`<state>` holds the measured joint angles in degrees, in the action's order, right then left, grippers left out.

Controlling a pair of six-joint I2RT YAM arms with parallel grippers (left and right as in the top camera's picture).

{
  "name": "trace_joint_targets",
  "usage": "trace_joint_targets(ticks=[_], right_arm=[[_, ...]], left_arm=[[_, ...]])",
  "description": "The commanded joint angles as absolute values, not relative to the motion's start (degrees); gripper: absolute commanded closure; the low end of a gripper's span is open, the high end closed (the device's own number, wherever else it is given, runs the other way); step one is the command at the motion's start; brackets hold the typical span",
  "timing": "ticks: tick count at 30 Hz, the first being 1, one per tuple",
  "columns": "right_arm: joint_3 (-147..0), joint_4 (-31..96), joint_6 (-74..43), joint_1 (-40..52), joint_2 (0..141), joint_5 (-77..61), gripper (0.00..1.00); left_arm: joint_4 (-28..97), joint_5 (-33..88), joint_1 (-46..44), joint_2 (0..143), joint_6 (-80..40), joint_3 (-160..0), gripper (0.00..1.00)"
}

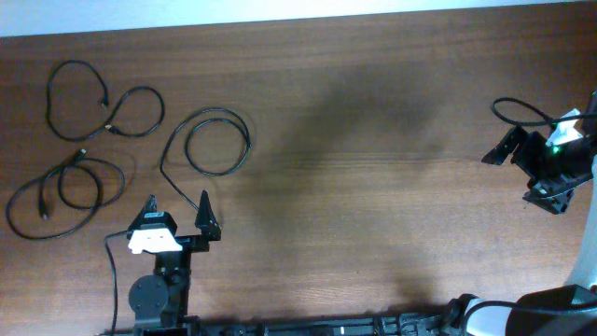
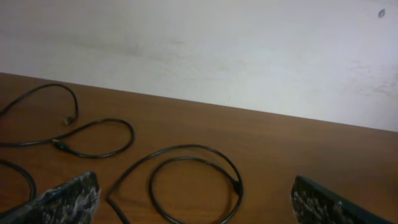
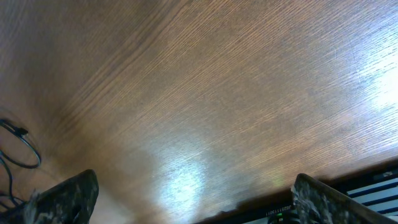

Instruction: Untangle cables

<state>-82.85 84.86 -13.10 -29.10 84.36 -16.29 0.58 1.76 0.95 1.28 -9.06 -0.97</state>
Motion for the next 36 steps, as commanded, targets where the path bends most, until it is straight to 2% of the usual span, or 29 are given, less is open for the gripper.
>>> trace_joint_targets(ticks=[1, 3, 12, 15, 22, 34, 36], right_arm=[[-83.83, 84.84, -12.86, -29.28, 83.61, -15.94, 0.02], [-83.83, 84.84, -12.86, -29.28, 83.61, -15.94, 0.02], [-83.83, 84.84, -12.86, -29.28, 83.61, -15.94, 0.02], [-83.83, 84.84, -12.86, -29.28, 83.61, -15.94, 0.01], [-83.83, 84.84, -12.86, -29.28, 83.61, -15.94, 0.02], [-83.83, 84.84, -12.86, -29.28, 83.61, -15.94, 0.02], [-83.83, 84.84, -12.86, -29.28, 83.61, -15.94, 0.01]], left_arm=[[0.71, 2.20, 1.23, 0.91, -8.73, -0.54, 0.01], [4.34, 2.20, 1.23, 0.93, -8.73, -0.54, 0.01], [4.60, 2.17, 1.21, 1.17, -8.73, -0.54, 0.01], [4.54, 2.20, -2.15, 0.27, -8.73, -0.54, 0.01], [4.56, 2.17, 2.33, 0.27, -8.73, -0.54, 0.01], [4.14, 2.07, 2.31, 0.30, -8.67, -0.54, 0.01], [4.58, 2.22, 2.28, 0.34, -2.48, -0.54, 0.01]])
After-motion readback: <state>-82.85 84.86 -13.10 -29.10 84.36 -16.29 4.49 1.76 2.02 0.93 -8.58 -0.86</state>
